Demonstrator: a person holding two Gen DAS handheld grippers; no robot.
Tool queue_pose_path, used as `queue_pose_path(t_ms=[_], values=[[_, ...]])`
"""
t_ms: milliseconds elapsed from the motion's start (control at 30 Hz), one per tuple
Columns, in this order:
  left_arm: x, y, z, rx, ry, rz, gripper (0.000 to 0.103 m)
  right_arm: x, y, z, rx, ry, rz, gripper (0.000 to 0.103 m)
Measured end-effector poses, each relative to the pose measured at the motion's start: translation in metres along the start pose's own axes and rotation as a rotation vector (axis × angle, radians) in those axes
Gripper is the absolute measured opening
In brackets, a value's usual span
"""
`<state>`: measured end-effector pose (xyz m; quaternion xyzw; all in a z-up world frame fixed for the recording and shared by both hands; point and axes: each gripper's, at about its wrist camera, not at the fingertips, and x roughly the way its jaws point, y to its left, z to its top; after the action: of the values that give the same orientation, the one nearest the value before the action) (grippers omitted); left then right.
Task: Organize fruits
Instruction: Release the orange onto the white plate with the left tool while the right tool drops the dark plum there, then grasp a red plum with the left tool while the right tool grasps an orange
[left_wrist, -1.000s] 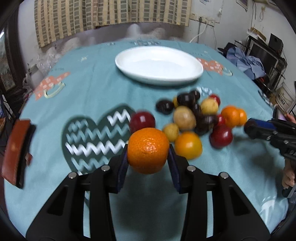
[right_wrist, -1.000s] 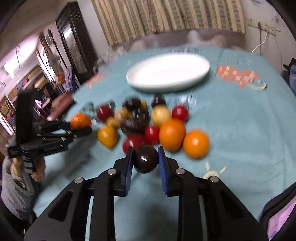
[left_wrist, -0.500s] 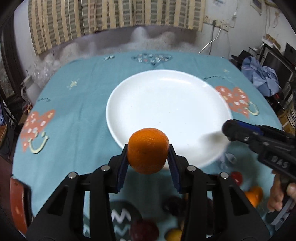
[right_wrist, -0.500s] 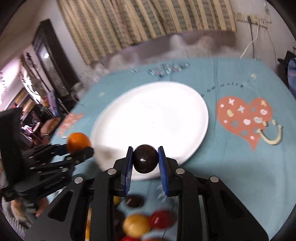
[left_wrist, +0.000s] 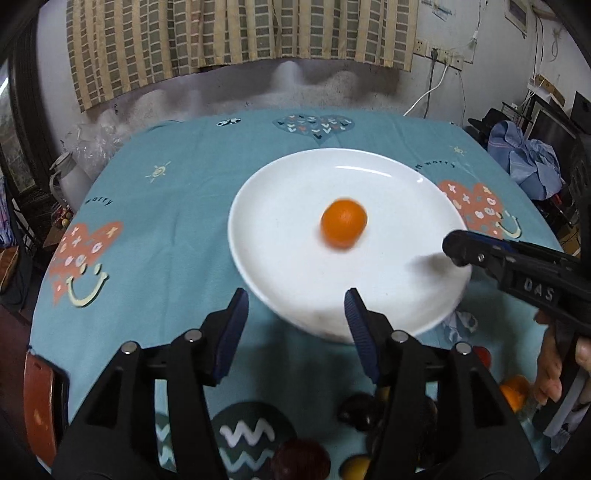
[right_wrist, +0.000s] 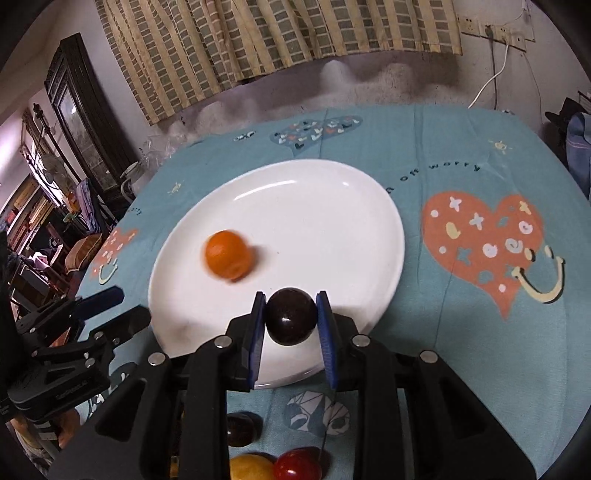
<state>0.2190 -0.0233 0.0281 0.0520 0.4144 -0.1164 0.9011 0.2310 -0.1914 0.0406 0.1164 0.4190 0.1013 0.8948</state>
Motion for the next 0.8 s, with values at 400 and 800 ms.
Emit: queue_pose_path(t_ms=[400, 800], values=[[-0.074, 0.033, -0.071, -0.057, -0.031, 0.075, 0.063, -0.065, 0.017, -0.024, -0.028, -0.161, 0.051, 0.071], [-0.05, 0.02, -0.106, -0.052, -0.025, 0.039, 0.06, -0.12, 0.029, -0.122, -0.193, -0.196, 0.022, 0.071]])
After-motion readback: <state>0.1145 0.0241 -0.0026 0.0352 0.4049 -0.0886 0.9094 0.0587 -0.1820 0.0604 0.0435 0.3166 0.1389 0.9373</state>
